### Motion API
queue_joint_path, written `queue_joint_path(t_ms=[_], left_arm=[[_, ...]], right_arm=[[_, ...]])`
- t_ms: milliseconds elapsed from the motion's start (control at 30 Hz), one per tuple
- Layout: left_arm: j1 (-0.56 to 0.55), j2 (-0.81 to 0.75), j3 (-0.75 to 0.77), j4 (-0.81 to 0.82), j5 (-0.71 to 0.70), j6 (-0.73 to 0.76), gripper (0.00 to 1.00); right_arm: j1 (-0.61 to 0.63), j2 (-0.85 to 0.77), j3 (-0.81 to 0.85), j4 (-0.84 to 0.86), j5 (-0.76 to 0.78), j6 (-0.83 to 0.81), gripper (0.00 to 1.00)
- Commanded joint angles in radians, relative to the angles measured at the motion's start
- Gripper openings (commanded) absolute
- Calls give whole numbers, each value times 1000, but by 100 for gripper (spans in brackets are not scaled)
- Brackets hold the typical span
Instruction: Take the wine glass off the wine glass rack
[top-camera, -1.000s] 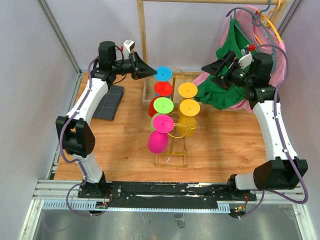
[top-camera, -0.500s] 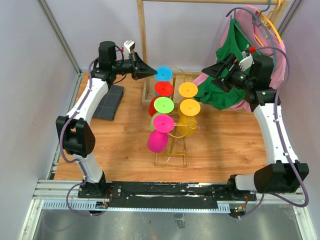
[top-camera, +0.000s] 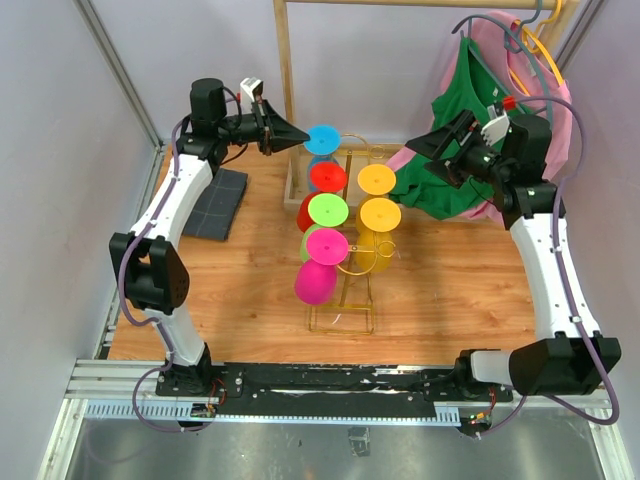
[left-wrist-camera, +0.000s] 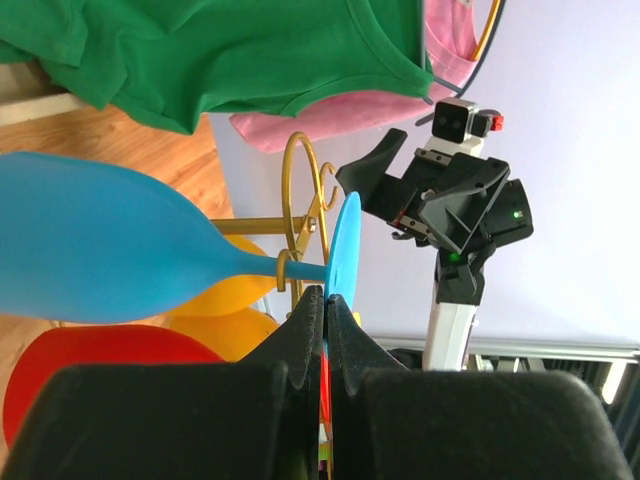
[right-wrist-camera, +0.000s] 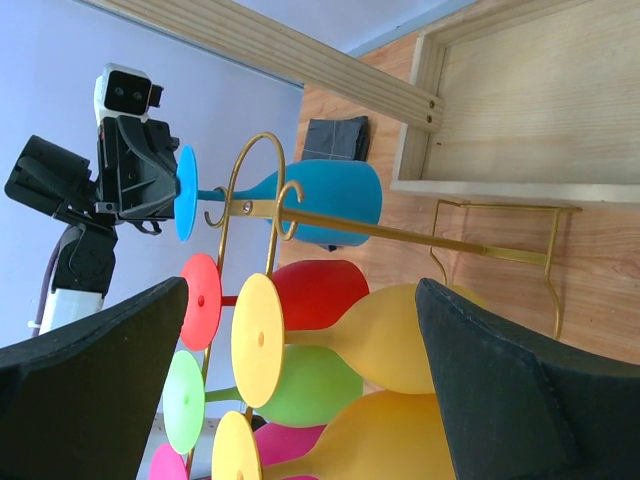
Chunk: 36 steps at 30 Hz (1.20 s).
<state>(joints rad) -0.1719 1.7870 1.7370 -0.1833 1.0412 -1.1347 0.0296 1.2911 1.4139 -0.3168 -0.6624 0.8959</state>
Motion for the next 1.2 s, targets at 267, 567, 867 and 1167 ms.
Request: queue_joint_path(t_ms=[267, 567, 867, 1167], left_arm=[[13, -38, 10, 40, 30, -79, 0], [51, -76, -35, 38, 49, -83, 0], [63, -108, -65, 31, 65, -78, 0], [67, -129, -97, 36, 72, -70, 0]], right_arm=[[-10, -53, -22, -24, 26, -22, 99], [-10, -55, -26, -31, 27, -29, 98], [-10, -59, -41, -31, 26, -35, 99], [-10, -60, -50, -31, 20, -40, 99]])
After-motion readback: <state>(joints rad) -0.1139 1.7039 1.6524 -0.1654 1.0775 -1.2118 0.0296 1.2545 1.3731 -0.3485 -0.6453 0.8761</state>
